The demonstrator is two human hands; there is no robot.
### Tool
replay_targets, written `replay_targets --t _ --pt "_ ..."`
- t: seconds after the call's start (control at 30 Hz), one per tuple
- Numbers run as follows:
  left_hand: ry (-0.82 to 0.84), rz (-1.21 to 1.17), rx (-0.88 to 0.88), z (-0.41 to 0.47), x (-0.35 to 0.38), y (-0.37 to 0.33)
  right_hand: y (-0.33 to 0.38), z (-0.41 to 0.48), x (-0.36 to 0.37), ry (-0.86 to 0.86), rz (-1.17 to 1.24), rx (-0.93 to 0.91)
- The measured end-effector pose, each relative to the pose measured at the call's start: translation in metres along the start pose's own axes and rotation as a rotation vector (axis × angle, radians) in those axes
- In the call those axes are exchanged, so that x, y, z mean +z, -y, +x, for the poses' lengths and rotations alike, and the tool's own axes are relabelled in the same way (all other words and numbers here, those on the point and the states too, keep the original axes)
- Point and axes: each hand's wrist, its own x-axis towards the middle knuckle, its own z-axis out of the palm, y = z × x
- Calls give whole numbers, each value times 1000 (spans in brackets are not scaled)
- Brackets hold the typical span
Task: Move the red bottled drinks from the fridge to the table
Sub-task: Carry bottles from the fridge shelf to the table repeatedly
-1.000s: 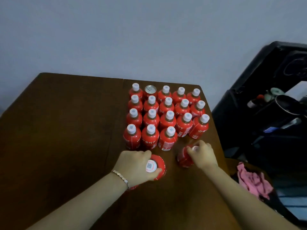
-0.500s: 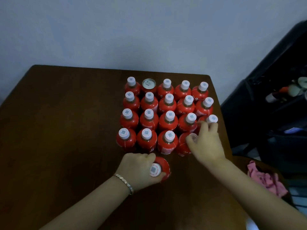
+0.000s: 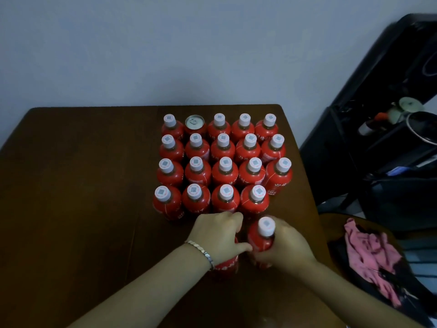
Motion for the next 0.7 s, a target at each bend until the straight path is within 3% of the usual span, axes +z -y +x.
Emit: replay_targets --t 0.13,0.23,0.47,0.7 --pt "-123 -44 15 -7 6 2 -27 13 -4 -444 283 267" --pt "-121 -30 20 -10 5 7 -16 37 -17 -626 401 287" --pt "-109 32 -72 -18 1 28 4 66 -8 -532 608 316" --pt "-122 14 -293 -18 4 51 0 73 -9 -343 1056 451"
